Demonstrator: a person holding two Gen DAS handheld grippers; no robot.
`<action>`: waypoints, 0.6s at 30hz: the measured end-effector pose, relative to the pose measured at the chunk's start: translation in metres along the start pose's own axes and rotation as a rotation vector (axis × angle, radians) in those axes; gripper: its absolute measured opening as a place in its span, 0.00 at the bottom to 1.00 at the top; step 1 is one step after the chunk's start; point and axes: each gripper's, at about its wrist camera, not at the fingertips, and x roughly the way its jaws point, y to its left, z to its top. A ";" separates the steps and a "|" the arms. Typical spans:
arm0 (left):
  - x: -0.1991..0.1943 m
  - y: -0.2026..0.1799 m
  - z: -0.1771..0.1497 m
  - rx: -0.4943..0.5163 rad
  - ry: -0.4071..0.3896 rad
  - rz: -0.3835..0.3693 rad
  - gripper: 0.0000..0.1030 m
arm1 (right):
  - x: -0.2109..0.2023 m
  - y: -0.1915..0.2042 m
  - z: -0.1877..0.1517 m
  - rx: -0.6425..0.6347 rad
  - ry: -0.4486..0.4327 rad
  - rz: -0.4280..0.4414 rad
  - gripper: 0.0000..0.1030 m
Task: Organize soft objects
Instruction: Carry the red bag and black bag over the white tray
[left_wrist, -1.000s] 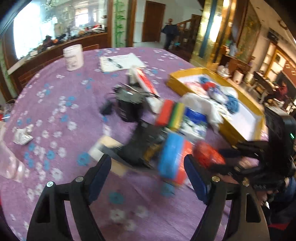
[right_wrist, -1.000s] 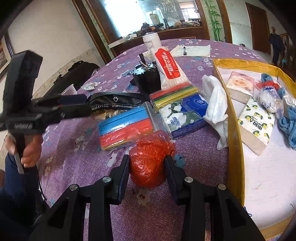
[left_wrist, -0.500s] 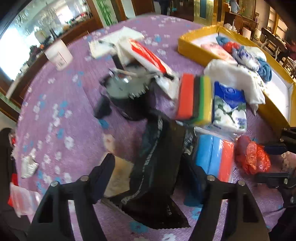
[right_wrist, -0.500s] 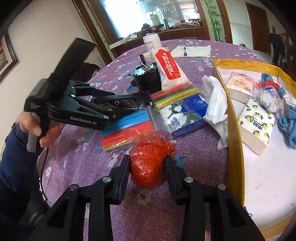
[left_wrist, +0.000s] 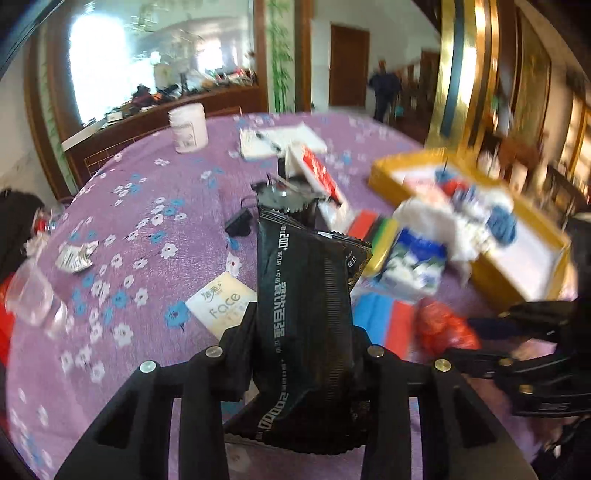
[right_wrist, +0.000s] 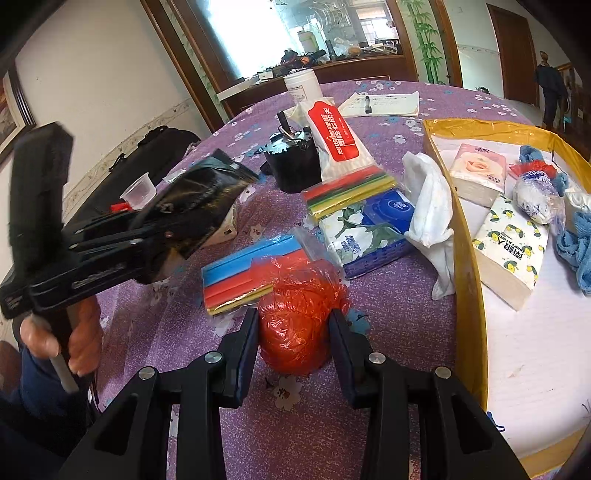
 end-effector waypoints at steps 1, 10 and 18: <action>-0.002 -0.002 -0.001 -0.013 -0.008 -0.011 0.34 | -0.001 0.000 0.000 0.000 -0.003 -0.002 0.39; -0.013 -0.028 0.006 -0.001 -0.052 -0.077 0.35 | -0.016 -0.002 -0.004 0.021 -0.071 -0.003 0.39; -0.022 -0.049 0.016 0.022 -0.065 -0.119 0.35 | -0.062 -0.020 0.002 0.066 -0.179 -0.008 0.39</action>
